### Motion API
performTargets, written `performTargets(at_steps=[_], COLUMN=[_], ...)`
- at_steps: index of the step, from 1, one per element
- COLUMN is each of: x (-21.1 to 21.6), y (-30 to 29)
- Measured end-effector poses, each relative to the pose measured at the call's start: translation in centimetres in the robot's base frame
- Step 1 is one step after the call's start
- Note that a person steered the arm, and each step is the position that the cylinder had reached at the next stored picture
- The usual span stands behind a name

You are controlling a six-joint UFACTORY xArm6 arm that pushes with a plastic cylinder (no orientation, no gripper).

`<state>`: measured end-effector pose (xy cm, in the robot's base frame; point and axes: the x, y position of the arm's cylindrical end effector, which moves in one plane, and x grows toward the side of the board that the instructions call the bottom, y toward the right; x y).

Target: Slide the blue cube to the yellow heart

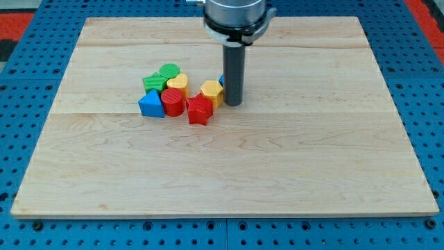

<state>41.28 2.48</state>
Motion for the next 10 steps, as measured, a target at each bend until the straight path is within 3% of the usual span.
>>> performTargets(at_steps=[2,3,4,5,10], x=[-0.6,-0.8,-4.4,-6.1,-4.3], y=[3.7,10.4,11.5,10.5,1.0])
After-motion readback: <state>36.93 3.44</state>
